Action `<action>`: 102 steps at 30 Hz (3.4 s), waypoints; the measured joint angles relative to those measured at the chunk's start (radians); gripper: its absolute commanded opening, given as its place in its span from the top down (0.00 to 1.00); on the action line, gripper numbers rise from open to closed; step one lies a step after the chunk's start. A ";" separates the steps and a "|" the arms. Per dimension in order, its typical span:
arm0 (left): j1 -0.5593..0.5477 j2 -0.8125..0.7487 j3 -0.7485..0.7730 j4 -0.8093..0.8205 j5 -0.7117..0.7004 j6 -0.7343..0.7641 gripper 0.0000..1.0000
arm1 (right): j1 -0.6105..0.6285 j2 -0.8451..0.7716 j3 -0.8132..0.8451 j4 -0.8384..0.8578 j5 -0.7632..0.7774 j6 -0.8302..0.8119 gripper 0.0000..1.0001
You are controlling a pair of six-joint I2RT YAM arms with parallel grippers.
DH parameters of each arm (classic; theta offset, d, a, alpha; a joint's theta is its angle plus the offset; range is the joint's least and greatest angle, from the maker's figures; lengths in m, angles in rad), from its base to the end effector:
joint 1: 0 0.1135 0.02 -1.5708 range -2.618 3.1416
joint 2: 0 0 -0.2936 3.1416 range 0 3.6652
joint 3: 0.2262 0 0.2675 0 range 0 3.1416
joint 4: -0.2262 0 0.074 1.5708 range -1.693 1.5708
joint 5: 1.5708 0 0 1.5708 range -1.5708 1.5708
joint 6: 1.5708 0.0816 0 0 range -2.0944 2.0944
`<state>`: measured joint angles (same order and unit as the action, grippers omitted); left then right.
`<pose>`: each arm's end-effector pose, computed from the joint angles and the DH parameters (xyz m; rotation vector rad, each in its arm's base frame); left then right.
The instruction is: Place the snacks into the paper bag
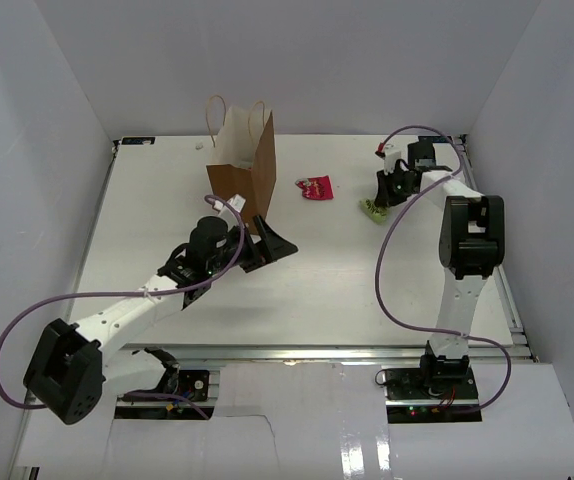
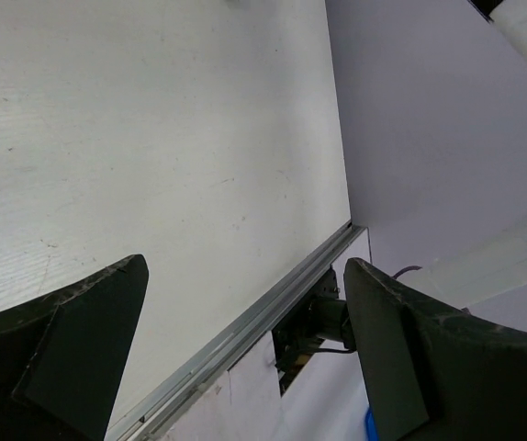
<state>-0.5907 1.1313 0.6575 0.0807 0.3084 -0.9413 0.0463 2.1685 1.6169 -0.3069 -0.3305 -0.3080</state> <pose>0.2309 -0.1846 0.2555 -0.1569 2.1797 -1.2499 0.5357 0.0513 0.1563 -0.5652 2.3187 0.2782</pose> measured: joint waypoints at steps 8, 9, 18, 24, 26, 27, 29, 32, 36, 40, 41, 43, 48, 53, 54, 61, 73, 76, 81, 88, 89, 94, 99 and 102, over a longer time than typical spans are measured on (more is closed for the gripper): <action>-0.046 0.153 0.057 0.040 0.019 -0.007 0.02 | 0.060 -0.327 -0.291 -0.265 -0.402 -0.464 0.92; -0.050 0.175 0.067 0.047 0.024 -0.007 0.02 | 0.081 -0.372 -0.320 -0.289 -0.426 -0.518 0.92; -0.090 0.275 0.089 0.112 0.102 -0.005 0.04 | 0.311 -0.665 -0.483 -0.350 -0.514 -0.656 0.92; -0.107 0.277 0.081 0.157 0.138 -0.012 0.17 | 0.386 -0.663 -0.486 -0.311 -0.506 -0.584 0.92; -0.110 0.280 0.074 0.169 0.143 -0.018 0.27 | 0.411 -0.663 -0.486 -0.302 -0.503 -0.563 0.92; -0.111 0.285 0.074 0.174 0.146 -0.021 0.30 | 0.420 -0.663 -0.486 -0.296 -0.502 -0.555 0.92; -0.113 0.302 0.074 0.185 0.151 -0.024 0.38 | 0.438 -0.663 -0.485 -0.286 -0.502 -0.533 0.92; -0.119 0.330 0.074 0.190 0.157 -0.034 0.63 | 0.445 -0.663 -0.477 -0.278 -0.502 -0.505 0.92; -0.122 0.349 0.077 0.208 0.173 -0.039 0.80 | 0.446 -0.662 -0.467 -0.272 -0.490 -0.483 0.89; -0.123 0.348 0.078 0.213 0.174 -0.036 0.92 | 0.447 -0.663 -0.467 -0.272 -0.486 -0.466 0.71; -0.123 0.348 0.078 0.211 0.172 -0.032 0.94 | 0.447 -0.663 -0.467 -0.272 -0.485 -0.462 0.64; -0.123 0.347 0.077 0.208 0.164 -0.026 0.99 | 0.447 -0.663 -0.462 -0.269 -0.486 -0.455 0.50; -0.124 0.291 0.078 0.142 0.089 0.030 1.00 | 0.447 -0.668 -0.418 -0.270 -0.457 -0.442 0.36; -0.125 0.157 0.129 -0.091 -0.061 0.157 1.00 | 0.421 -0.677 -0.304 -0.269 -0.433 -0.406 0.34; -0.125 0.128 0.151 -0.143 -0.100 0.187 1.00 | 0.407 -0.677 -0.273 -0.266 -0.431 -0.396 0.34; -0.111 -0.044 0.389 -0.404 -0.397 0.399 1.00 | 0.318 -0.676 -0.165 -0.200 -0.416 -0.312 0.34; 0.203 0.191 0.838 -0.492 -0.520 0.684 1.00 | 0.310 -0.670 -0.235 -0.160 -0.385 -0.241 0.34; 0.212 0.306 0.909 -0.504 -0.502 0.728 1.00 | 0.302 -0.669 -0.240 -0.155 -0.378 -0.231 0.34; 0.216 0.446 0.993 -0.534 -0.488 0.777 0.81 | 0.296 -0.656 -0.241 -0.132 -0.363 -0.195 0.34; 0.216 0.483 1.036 -0.561 -0.475 0.782 0.25 | 0.295 -0.575 -0.240 -0.078 -0.270 -0.064 0.34; 0.216 0.483 1.043 -0.561 -0.469 0.776 0.21 | 0.295 -0.555 -0.235 -0.075 -0.246 -0.028 0.34; 0.216 0.446 1.052 -0.570 -0.425 0.748 0.11 | 0.295 -0.396 -0.159 -0.050 -0.075 0.173 0.33; 0.216 0.224 0.899 -0.558 -0.385 0.701 0.02 | 0.295 -0.207 -0.033 -0.030 0.068 0.340 0.31; 0.216 0.005 0.732 -0.535 -0.360 0.649 0.02 | 0.295 -0.090 0.071 -0.018 0.114 0.399 0.29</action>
<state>-0.3744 1.1362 1.3895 -0.4545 -0.0517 -0.2920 0.3412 2.0785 1.6875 -0.3252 -0.2165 0.0914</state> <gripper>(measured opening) 0.978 0.701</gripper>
